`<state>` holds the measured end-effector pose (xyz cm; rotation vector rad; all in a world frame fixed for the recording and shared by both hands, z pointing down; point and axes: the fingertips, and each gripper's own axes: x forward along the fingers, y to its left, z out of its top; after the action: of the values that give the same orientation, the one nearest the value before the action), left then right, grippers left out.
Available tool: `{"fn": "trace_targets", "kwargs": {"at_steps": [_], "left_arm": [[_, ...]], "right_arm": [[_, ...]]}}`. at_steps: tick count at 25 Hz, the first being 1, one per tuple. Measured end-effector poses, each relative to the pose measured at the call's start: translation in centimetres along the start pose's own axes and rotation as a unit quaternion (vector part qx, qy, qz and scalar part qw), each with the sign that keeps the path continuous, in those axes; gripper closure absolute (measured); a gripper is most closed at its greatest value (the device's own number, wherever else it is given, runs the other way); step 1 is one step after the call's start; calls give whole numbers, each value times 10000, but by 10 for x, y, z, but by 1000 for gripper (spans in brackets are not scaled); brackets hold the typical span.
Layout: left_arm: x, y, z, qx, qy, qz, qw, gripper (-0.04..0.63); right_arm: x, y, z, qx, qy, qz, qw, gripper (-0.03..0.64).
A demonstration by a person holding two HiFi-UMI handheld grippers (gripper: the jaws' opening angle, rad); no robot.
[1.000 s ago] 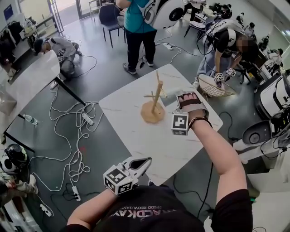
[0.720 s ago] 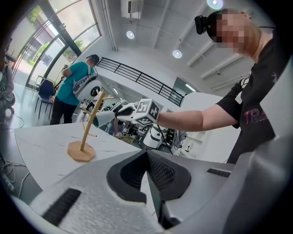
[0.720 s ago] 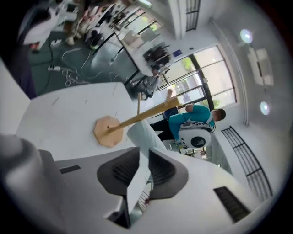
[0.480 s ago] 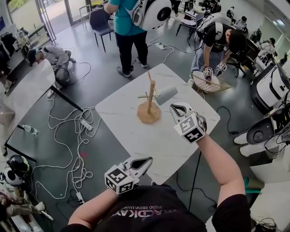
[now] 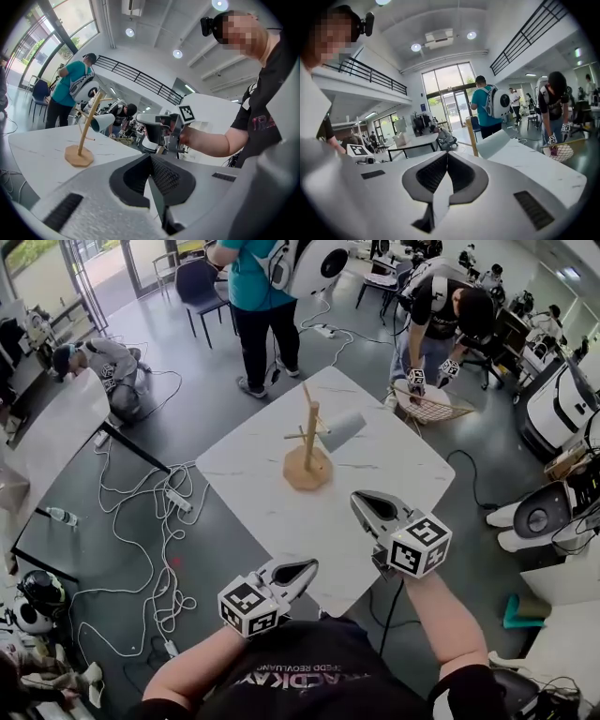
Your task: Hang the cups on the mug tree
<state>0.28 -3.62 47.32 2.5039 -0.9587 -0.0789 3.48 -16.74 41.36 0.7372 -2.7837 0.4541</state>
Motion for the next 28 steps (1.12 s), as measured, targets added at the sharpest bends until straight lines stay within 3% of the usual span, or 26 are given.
{"fn": "trace_targets", "kwargs": {"at_steps": [6, 19, 28], "left_arm": [[-6, 1, -5, 0, 96, -95, 9999, 601], [-24, 7, -18, -53, 271, -262, 9993, 601], [-38, 4, -22, -23, 318, -302, 9990, 601]], "right_arm": [[-9, 30, -26, -47, 50, 9, 10000, 606], [-21, 87, -97, 1310, -115, -39, 9913, 606], [-23, 118, -122, 1422, -33, -89, 9898, 606]]}}
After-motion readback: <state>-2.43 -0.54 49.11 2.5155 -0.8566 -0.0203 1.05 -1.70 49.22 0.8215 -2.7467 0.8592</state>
